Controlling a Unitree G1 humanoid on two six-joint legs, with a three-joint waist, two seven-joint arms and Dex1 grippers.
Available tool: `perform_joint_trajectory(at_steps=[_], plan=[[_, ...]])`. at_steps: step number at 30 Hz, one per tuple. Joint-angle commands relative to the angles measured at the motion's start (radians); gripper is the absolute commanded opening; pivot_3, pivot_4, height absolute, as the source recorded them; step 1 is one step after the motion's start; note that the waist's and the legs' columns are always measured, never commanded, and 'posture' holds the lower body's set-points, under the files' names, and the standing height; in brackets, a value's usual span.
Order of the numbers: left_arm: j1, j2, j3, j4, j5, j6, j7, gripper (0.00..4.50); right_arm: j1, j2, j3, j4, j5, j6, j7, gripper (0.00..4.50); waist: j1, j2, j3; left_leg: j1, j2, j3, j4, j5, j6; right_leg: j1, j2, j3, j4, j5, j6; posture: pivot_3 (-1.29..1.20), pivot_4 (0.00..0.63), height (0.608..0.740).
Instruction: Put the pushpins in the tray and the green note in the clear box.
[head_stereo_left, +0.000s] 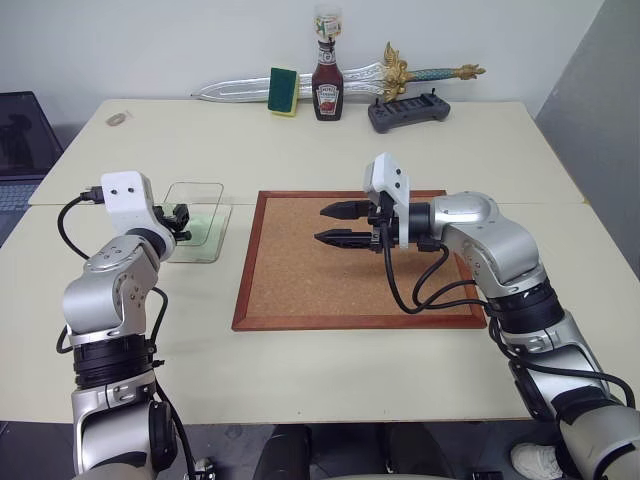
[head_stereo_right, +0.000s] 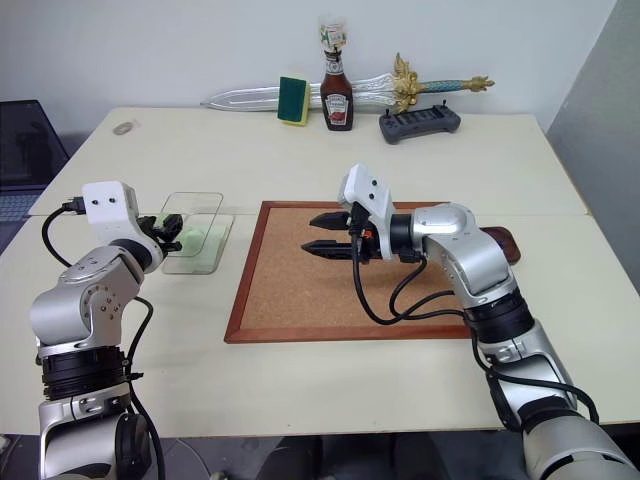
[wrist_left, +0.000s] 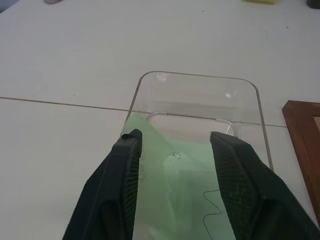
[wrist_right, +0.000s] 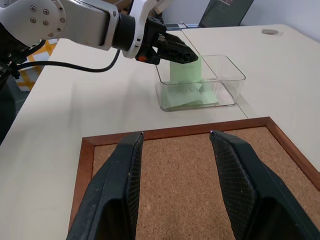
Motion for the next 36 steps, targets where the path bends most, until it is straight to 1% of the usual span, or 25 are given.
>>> perform_joint_trajectory(at_steps=[1, 3, 5, 8, 9, 11, 13, 15, 17, 19, 21, 27, 32, 36], plan=[[-0.001, 0.033, -0.020, -0.088, 0.030, -0.065, -0.023, 3.16, 0.004, -0.001, -0.023, -0.045, 0.011, -0.011, -0.003, 2.24, 0.000, 0.000, 0.000, 0.000, 0.000, 0.000, 0.000, 0.000, 0.000, 0.000, 0.000, 0.000, 0.000, 0.000, 0.000, 0.00, 0.150, 0.740], [0.013, 0.063, -0.043, -0.147, 0.069, -0.151, -0.045, 3.56, 0.019, -0.005, -0.032, -0.059, 0.014, -0.016, -0.011, 2.24, 0.000, 0.000, 0.000, 0.000, 0.000, 0.000, 0.000, 0.000, 0.000, 0.000, 0.000, 0.000, 0.000, 0.000, 0.000, 0.00, 0.150, 0.740], [0.036, 0.088, -0.050, -0.230, 0.082, -0.231, -0.084, 3.56, 0.044, -0.014, -0.045, -0.084, 0.021, -0.016, -0.014, 2.24, 0.000, 0.000, 0.000, -0.001, 0.000, 0.000, 0.000, 0.000, 0.000, 0.000, 0.000, 0.000, 0.000, 0.000, 0.000, 0.00, 0.150, 0.740], [0.080, 0.084, -0.034, -0.358, 0.022, -0.214, -0.127, 3.56, 0.086, -0.024, -0.078, -0.114, 0.024, -0.009, -0.046, 2.24, 0.001, 0.000, 0.000, -0.008, 0.000, 0.000, 0.000, 0.000, 0.000, -0.006, 0.000, 0.000, 0.000, 0.000, -0.001, 0.00, 0.150, 0.740], [0.095, 0.075, -0.032, -0.392, -0.008, -0.195, -0.143, 3.56, 0.100, -0.031, -0.093, -0.121, 0.026, -0.003, -0.056, 2.24, 0.001, 0.000, 0.000, -0.010, 0.000, 0.000, 0.001, 0.000, -0.001, -0.008, -0.001, 0.000, 0.000, 0.002, -0.003, 0.00, 0.150, 0.740], [0.136, 0.053, -0.046, -0.458, -0.074, -0.139, -0.179, 3.56, 0.135, -0.055, -0.125, -0.123, 0.017, -0.011, -0.075, 2.24, 0.001, 0.000, 0.000, -0.011, 0.000, 0.001, 0.001, 0.000, -0.001, -0.009, -0.001, 0.000, 0.000, 0.002, -0.003, 0.00, 0.150, 0.740], [0.176, 0.020, -0.094, -0.530, -0.070, -0.162, -0.178, 3.56, 0.172, -0.083, -0.154, -0.118, 0.003, -0.021, -0.095, 2.24, 0.001, 0.000, 0.000, -0.011, 0.000, 0.001, 0.001, 0.000, -0.001, -0.009, -0.001, 0.000, 0.000, 0.002, -0.003, 0.00, 0.150, 0.740], [0.215, -0.030, -0.116, -0.598, -0.108, -0.114, -0.155, 3.56, 0.217, -0.110, -0.169, -0.122, -0.013, -0.039, -0.108, 2.24, 0.004, 0.000, 0.000, -0.011, 0.000, 0.001, 0.001, 0.000, 0.000, -0.008, -0.001, 0.000, 0.000, 0.002, -0.003, 0.00, 0.150, 0.740], [0.262, -0.063, -0.151, -0.635, -0.115, -0.101, -0.156, 3.56, 0.264, -0.126, -0.183, -0.131, -0.020, -0.058, -0.123, 2.24, 0.004, 0.000, 0.000, -0.012, 0.000, 0.001, 0.002, 0.000, 0.000, -0.008, -0.001, 0.000, 0.000, 0.003, -0.003, 0.00, 0.150, 0.740], [0.313, -0.105, -0.187, -0.643, -0.120, -0.133, -0.170, 3.56, 0.307, -0.118, -0.202, -0.121, -0.041, -0.093, -0.175, 2.24, 0.002, 0.000, 0.000, -0.012, 0.000, 0.002, 0.002, 0.000, 0.000, -0.008, 0.000, 0.000, 0.000, 0.003, -0.003, 0.00, 0.150, 0.740], [0.344, -0.128, -0.206, -0.638, -0.116, -0.144, -0.171, 3.56, 0.331, -0.103, -0.212, -0.111, -0.065, -0.127, -0.224, 2.24, -0.005, 0.000, 0.000, -0.011, 0.001, 0.003, 0.002, 0.000, 0.000, -0.008, 0.000, 0.001, 0.001, 0.003, -0.003, 0.00, 0.150, 0.740], [0.411, -0.136, -0.214, -0.593, -0.107, -0.189, -0.212, 3.56, 0.354, -0.046, -0.225, -0.075, -0.094, -0.202, -0.313, 2.24, -0.011, 0.000, 0.000, -0.009, 0.001, 0.003, 0.001, 0.001, 0.003, -0.007, 0.001, 0.002, 0.003, 0.003, -0.002, 0.00, 0.150, 0.740], [0.420, -0.125, -0.193, -0.548, -0.111, -0.225, -0.244, 3.56, 0.350, -0.035, -0.214, -0.044, -0.107, -0.256, -0.324, 2.24, -0.003, 0.000, 0.000, -0.009, 0.001, 0.003, 0.001, 0.001, 0.002, -0.007, 0.001, 0.001, 0.002, 0.003, -0.002, 0.00, 0.150, 0.740], [0.415, -0.113, -0.204, -0.526, -0.105, -0.261, -0.277, 3.56, 0.370, -0.054, -0.201, -0.038, -0.108, -0.277, -0.286, 2.24, 0.000, 0.000, 0.000, -0.009, 0.001, 0.003, 0.001, 0.002, 0.002, -0.007, 0.001, 0.001, 0.001, 0.003, -0.002, 0.00, 0.150, 0.740]])
